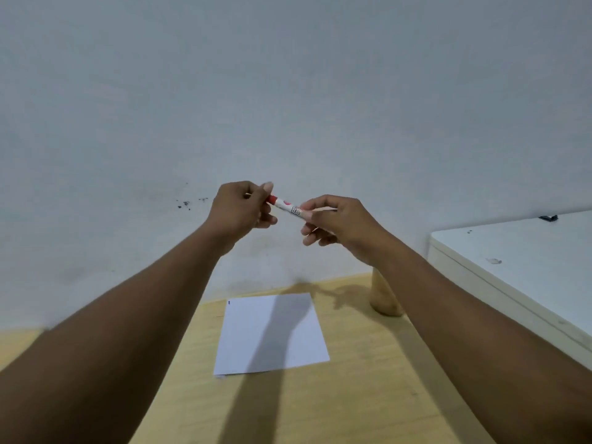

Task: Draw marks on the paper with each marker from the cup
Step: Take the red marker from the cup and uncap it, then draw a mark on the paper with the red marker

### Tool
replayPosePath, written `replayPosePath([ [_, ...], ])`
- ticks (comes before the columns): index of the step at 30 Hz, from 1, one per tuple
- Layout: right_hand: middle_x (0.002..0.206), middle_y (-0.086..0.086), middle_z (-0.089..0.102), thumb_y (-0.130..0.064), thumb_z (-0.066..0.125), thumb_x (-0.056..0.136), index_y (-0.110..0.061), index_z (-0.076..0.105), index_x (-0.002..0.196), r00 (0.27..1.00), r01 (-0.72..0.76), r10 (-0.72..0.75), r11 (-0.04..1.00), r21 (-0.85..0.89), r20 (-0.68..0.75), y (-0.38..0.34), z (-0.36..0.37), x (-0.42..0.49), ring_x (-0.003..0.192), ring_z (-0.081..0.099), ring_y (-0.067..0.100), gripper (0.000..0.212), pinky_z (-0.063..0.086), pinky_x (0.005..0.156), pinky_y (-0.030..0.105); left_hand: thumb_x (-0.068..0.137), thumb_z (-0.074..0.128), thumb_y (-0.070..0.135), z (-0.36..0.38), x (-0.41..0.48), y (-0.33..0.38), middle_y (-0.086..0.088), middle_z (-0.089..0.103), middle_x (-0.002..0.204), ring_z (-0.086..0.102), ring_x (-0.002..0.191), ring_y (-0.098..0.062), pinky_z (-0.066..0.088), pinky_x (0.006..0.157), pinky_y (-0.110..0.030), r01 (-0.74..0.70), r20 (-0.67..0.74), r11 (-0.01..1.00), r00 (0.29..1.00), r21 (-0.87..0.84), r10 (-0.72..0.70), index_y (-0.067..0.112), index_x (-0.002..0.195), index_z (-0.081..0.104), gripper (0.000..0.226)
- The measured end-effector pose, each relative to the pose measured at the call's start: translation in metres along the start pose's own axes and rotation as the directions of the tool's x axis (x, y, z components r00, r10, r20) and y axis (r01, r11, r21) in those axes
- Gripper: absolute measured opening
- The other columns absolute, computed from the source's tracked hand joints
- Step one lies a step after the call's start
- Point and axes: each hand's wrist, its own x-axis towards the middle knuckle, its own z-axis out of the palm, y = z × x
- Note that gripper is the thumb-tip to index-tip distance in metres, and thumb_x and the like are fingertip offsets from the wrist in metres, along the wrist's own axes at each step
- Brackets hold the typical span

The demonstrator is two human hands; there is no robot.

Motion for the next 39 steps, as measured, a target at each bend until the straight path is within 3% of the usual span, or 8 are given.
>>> replayPosePath([
  [3,0.08,0.011,0.071,-0.016,0.07,0.094,-0.009,0.072,0.103,0.992,-0.126,0.111,0.938,0.321,0.065,-0.001,0.033,0.006,0.064,0.071,0.021,0.012,0.051,0.063,0.027,0.1,0.063,0.033,-0.029,-0.023,-0.03,-0.009,0.063,0.069,0.072,0.057,-0.022,0.062,0.061,-0.03,0.129,-0.035,0.982,0.99,-0.136,-0.135,0.002,0.087,0.068,0.033],
  [6,0.075,0.007,0.068,-0.019,0.072,0.092,-0.011,0.073,0.092,0.966,-0.257,0.238,0.819,0.513,0.104,0.014,0.071,0.01,0.059,0.068,0.015,0.008,0.052,0.057,0.024,0.1,0.065,0.027,-0.042,-0.043,-0.059,-0.01,0.066,0.071,0.072,0.058,-0.022,0.06,0.058,-0.027,0.21,-0.096,0.936,0.965,-0.281,-0.245,-0.004,0.101,0.069,0.031],
  [15,0.054,0.002,0.057,-0.021,0.071,0.092,-0.009,0.063,0.082,0.911,-0.397,0.398,0.78,0.483,0.106,0.06,0.144,0.018,0.04,0.053,0.011,0.018,0.037,0.039,0.018,0.092,0.075,0.015,-0.063,-0.074,-0.11,-0.013,0.071,0.075,0.075,0.07,-0.024,0.063,0.072,-0.032,0.233,-0.091,0.929,0.959,-0.289,-0.269,-0.001,0.096,0.074,0.017],
  [23,0.068,0.008,0.063,-0.013,0.066,0.097,-0.01,0.063,0.075,0.951,-0.304,0.282,0.785,0.539,0.126,0.074,0.127,0.044,0.051,0.061,0.012,0.023,0.051,0.051,0.021,0.095,0.071,0.015,-0.082,-0.066,-0.148,-0.001,0.079,0.081,0.08,0.078,-0.026,0.064,0.079,-0.026,0.29,-0.093,0.794,0.913,-0.534,-0.396,-0.001,0.076,0.065,0.026],
  [25,0.071,0.008,0.064,-0.012,0.064,0.098,-0.01,0.064,0.078,0.955,-0.28,0.285,0.782,0.556,0.081,0.079,0.113,0.052,0.054,0.065,0.014,0.02,0.052,0.052,0.023,0.095,0.071,0.013,-0.092,-0.069,-0.166,-0.007,0.077,0.086,0.079,0.081,-0.028,0.063,0.075,-0.025,0.295,-0.132,0.837,0.91,-0.46,-0.394,-0.002,0.082,0.069,0.021],
  [29,0.076,0.009,0.072,-0.015,0.059,0.094,-0.011,0.068,0.096,0.932,-0.358,0.352,0.842,0.403,0.091,0.103,0.121,0.061,0.072,0.076,0.027,0.01,0.052,0.057,0.027,0.093,0.073,0.02,-0.079,-0.077,-0.201,-0.002,0.079,0.086,0.077,0.087,-0.026,0.056,0.074,-0.03,0.237,-0.093,0.97,0.969,0.061,-0.231,0.014,0.087,0.074,0.008],
  [33,0.068,0.01,0.067,-0.015,0.067,0.089,-0.011,0.067,0.085,0.93,-0.35,0.366,0.91,0.222,-0.037,0.14,0.156,0.068,0.051,0.064,0.019,0.005,0.041,0.047,0.024,0.09,0.07,0.031,-0.056,-0.09,-0.224,0.011,0.078,0.084,0.071,0.081,-0.003,0.056,0.076,-0.029,0.092,0.044,0.906,0.992,0.414,-0.121,0.025,0.087,0.073,0.008],
  [39,0.062,0.017,0.071,-0.017,0.072,0.077,-0.01,0.062,0.072,0.915,-0.347,0.36,0.932,0.101,-0.183,0.191,0.181,0.063,0.045,0.057,0.027,0.014,0.039,0.043,0.025,0.088,0.069,0.042,-0.052,-0.1,-0.24,0.011,0.072,0.067,0.065,0.063,-0.008,0.053,0.063,-0.031,0.04,0.024,0.874,0.998,0.485,-0.059,0.029,0.088,0.071,0.013],
])
